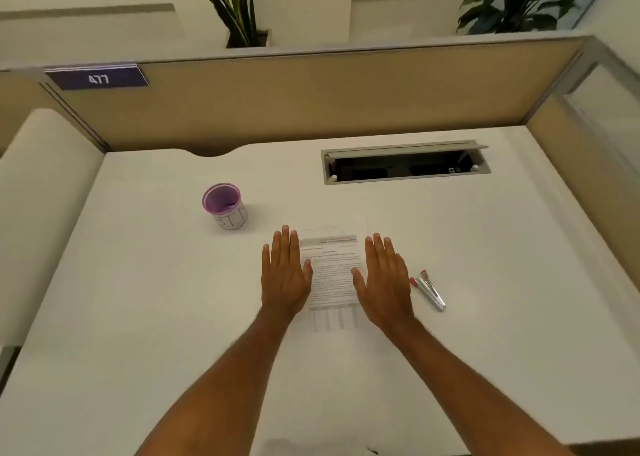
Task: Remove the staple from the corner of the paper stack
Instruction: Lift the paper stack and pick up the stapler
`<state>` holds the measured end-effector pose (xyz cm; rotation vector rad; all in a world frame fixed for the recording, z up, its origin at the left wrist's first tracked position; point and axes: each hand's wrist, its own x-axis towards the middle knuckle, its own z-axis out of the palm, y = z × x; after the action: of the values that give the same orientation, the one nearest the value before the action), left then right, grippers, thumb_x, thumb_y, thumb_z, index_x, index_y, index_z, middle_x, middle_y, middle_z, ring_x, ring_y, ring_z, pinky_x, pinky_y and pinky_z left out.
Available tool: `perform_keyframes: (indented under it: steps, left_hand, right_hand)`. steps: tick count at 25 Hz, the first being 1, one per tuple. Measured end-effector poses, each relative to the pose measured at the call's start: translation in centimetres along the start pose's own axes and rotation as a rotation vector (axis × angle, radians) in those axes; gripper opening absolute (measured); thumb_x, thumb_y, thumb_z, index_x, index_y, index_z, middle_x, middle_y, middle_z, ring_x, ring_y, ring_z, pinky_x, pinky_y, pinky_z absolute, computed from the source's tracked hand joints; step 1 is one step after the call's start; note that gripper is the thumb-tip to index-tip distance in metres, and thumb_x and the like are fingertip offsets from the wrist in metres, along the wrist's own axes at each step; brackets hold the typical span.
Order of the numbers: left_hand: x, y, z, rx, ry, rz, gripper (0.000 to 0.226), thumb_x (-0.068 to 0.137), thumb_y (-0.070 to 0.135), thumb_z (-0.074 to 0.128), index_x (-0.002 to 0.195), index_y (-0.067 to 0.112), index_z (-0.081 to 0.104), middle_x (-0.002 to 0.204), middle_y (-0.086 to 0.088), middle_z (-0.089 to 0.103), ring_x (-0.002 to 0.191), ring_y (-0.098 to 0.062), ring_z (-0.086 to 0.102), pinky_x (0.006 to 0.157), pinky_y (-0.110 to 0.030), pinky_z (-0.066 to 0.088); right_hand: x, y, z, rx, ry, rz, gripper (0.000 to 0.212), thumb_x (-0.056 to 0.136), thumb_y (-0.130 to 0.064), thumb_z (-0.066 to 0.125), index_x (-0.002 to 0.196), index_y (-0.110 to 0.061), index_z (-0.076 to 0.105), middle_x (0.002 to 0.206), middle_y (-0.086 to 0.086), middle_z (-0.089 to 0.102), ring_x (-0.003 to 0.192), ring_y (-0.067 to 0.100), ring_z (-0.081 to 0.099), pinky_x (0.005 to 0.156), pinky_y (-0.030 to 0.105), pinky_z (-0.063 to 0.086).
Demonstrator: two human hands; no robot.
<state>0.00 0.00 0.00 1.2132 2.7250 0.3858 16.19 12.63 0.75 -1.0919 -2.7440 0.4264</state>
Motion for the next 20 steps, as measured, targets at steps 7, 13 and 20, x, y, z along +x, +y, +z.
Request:
perform_keyframes:
  steps: [7, 13, 20]
  left_hand:
    - [0.5, -2.0, 4.5, -0.064, -0.096, -0.189, 0.066, 0.107, 0.039, 0.031, 0.163, 0.007, 0.016, 0.172, -0.014, 0.015, 0.159, -0.031, 0.014, 0.128, -0.052, 0.005]
    - [2.8, -1.5, 5.0, -0.159, -0.046, -0.298, 0.065, 0.104, 0.04, 0.043, 0.159, 0.01, 0.026, 0.163, -0.012, 0.037, 0.146, -0.032, 0.035, 0.115, -0.055, 0.027]
    - [6.1, -0.5, 4.1, -0.513, -0.004, -0.606, 0.059, 0.102, 0.033, 0.053, 0.156, 0.02, 0.034, 0.155, -0.003, 0.048, 0.144, -0.03, 0.038, 0.117, -0.057, 0.027]
  right_hand:
    - [-0.6, 0.4, 5.3, 0.001, -0.175, 0.057, 0.069, 0.106, -0.042, 0.042, 0.163, -0.01, 0.018, 0.172, 0.009, 0.015, 0.16, 0.027, 0.01, 0.128, 0.046, 0.018]
    - [-0.9, 0.4, 8.0, -0.018, -0.175, 0.075, 0.07, 0.105, -0.049, 0.026, 0.163, -0.01, 0.019, 0.171, 0.009, 0.014, 0.159, 0.027, 0.009, 0.128, 0.048, 0.019]
    - [-1.0, 0.5, 9.4, -0.03, -0.133, 0.09, 0.07, 0.105, -0.052, 0.023, 0.162, -0.01, 0.02, 0.171, 0.008, 0.017, 0.159, 0.027, 0.013, 0.127, 0.049, 0.019]
